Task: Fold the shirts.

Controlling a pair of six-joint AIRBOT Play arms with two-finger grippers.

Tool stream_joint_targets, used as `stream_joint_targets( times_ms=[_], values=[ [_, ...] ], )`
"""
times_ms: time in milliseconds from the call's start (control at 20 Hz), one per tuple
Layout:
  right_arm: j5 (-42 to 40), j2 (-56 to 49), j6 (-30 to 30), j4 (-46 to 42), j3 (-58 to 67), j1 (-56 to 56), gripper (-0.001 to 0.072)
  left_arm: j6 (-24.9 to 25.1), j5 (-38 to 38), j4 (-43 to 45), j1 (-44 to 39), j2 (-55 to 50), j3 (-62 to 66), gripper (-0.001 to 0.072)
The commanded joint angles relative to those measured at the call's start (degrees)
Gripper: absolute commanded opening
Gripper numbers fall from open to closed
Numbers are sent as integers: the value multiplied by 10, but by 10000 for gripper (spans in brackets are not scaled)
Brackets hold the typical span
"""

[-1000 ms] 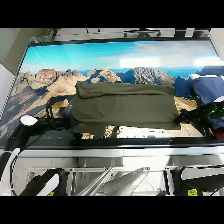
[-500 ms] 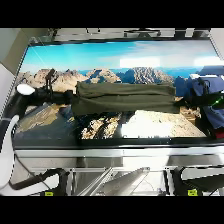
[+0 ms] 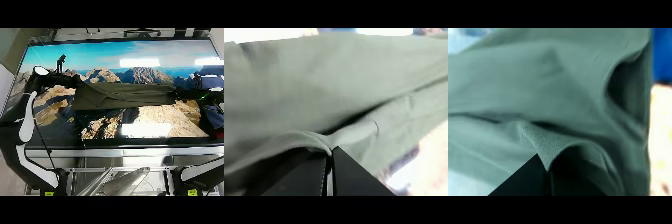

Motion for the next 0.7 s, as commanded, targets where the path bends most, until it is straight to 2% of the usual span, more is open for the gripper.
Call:
stream_joint_targets(
  times_ms=[0, 400, 450, 500, 550, 600, 650],
  values=[
    [-20, -33, -12, 19, 24, 3, 15, 3, -13, 0, -5, -81, 91, 23],
    [-40, -34, -30, 19, 36, 2, 17, -8, -20, 1, -17, -166, 205, 30],
    [-40, -33, -31, 19, 36, 2, 24, -13, -20, 1, -21, -170, 208, 157],
    [-40, -32, -38, 19, 38, 0, 66, -18, -19, 2, -20, -170, 208, 290],
    [-39, -28, -40, 12, 46, -6, 251, -18, -19, 2, -17, -167, 208, 290],
    [-36, -22, -40, 1, 60, -14, 323, -18, -19, 1, -10, -162, 208, 290],
    [-35, -19, -40, -20, 81, -21, 323, -18, -17, 2, 1, -151, 208, 290]
  ],
)
